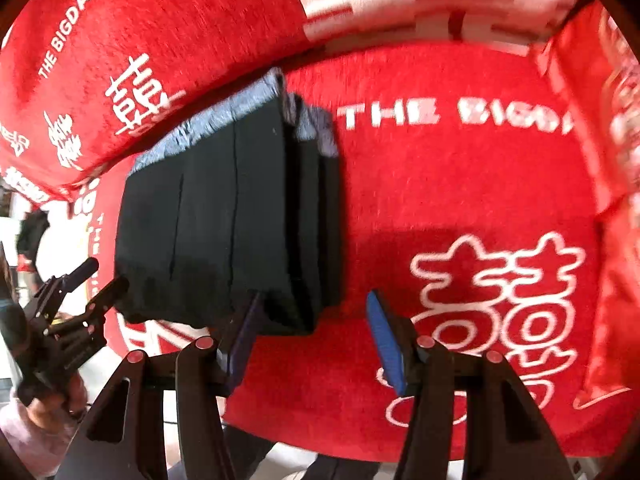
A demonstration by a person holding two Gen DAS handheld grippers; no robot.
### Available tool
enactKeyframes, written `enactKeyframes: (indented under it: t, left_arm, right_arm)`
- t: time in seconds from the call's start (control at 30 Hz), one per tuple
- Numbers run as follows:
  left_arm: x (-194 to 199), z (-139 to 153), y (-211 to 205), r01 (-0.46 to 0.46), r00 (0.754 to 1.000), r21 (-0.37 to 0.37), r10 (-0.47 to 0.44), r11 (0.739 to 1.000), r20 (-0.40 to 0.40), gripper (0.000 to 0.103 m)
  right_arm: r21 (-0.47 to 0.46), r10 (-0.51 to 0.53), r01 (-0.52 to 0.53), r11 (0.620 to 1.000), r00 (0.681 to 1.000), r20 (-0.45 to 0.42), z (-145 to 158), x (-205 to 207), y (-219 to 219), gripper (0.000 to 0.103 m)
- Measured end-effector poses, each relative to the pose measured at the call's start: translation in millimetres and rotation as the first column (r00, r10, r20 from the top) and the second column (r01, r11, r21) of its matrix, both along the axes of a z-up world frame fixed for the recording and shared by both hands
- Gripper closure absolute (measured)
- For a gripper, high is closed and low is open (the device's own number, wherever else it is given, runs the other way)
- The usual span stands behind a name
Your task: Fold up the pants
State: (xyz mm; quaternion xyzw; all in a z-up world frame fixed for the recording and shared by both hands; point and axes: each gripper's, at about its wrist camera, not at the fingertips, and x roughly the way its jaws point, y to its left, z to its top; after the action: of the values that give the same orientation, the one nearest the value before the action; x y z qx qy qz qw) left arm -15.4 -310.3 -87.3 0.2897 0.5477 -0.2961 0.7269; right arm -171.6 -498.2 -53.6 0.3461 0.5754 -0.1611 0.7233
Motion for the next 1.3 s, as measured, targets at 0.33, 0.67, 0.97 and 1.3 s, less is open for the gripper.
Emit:
enactKeyframes:
  t: [0.33, 0.67, 0.97, 1.3]
  left_arm:
    - [2, -17, 15, -0.050, 0.995, 0.001, 0.050, 0.999, -0.086, 0.032]
    - [14, -9, 39, -0.109, 0.978, -0.057, 0.097, 0.992, -0.183, 0.000]
    - [39, -11, 57, -0.152, 0.967, -0.048, 0.139, 0.987, -0.211, 0.000]
    - [57, -13, 60, -0.105, 0.969, -0.047, 0.091, 0.993, -0.232, 0.000]
  right_arm:
    - [0.012, 0.098, -0.099, 0.995, 0.994, 0.044, 2, 43, 50, 0.045]
    - [-0.024, 0.080, -0.081, 0.996, 0.995, -0.055, -20, 51, 59, 0.037]
    - [-0.061, 0.081, -0.088, 0.994, 0.991, -0.110, -23, 68, 71, 0.013]
    - [-0.088, 0.013, -0.026, 0.996, 0.989, -0.145, -24, 78, 76, 0.006]
